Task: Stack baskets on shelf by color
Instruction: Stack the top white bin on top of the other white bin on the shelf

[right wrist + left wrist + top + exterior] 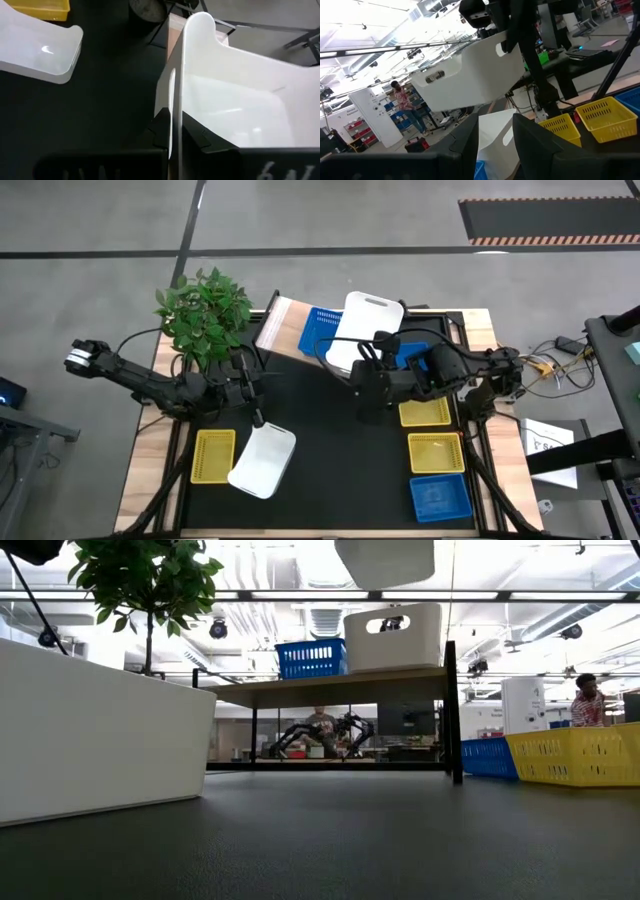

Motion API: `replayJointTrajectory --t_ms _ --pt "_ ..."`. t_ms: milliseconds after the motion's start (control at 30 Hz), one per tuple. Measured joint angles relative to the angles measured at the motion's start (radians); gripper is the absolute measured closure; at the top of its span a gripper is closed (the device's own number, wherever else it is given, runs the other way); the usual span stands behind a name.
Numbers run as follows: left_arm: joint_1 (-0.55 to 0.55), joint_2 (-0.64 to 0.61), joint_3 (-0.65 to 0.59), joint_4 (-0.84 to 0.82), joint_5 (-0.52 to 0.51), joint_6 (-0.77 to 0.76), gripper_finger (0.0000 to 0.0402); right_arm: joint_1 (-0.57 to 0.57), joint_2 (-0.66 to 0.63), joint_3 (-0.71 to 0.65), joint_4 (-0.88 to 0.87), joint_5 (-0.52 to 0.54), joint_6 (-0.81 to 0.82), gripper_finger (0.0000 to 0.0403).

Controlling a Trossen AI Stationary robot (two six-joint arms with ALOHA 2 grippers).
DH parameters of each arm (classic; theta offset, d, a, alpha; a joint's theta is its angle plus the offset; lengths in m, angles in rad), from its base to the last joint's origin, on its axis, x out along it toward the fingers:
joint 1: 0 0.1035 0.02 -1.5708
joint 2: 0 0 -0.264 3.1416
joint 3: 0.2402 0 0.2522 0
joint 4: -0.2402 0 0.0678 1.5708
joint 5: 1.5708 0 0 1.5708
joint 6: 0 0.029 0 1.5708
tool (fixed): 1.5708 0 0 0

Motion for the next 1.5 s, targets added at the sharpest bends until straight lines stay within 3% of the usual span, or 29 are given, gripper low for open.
replayJointTrajectory --t_ms 500,800,1067,1233,1500 --pt "0.000 0.000 -0.002 -0.001 0.000 0.000 0.0297 -0.003 -0.041 -0.045 0.047 -0.022 -0.028 0.0394" --pt "0.000 0.000 -0.002 0.000 0.000 0.000 0.0297 -0.031 -0.227 -0.376 0.309 -0.026 -0.078 0.0394" --pt "0.000 0.000 0.000 0.000 0.000 0.000 0.0297 -0.174 -0.401 -0.679 0.482 -0.120 -0.077 0.0394" --pt "0.000 0.000 0.002 0.001 0.000 0.001 0.0297 -0.223 -0.443 -0.774 0.581 -0.207 -0.082 0.0394" --pt "0.000 0.001 0.002 0.000 0.000 0.005 0.0297 -0.227 -0.429 -0.816 0.580 -0.204 -0.114 0.0394"
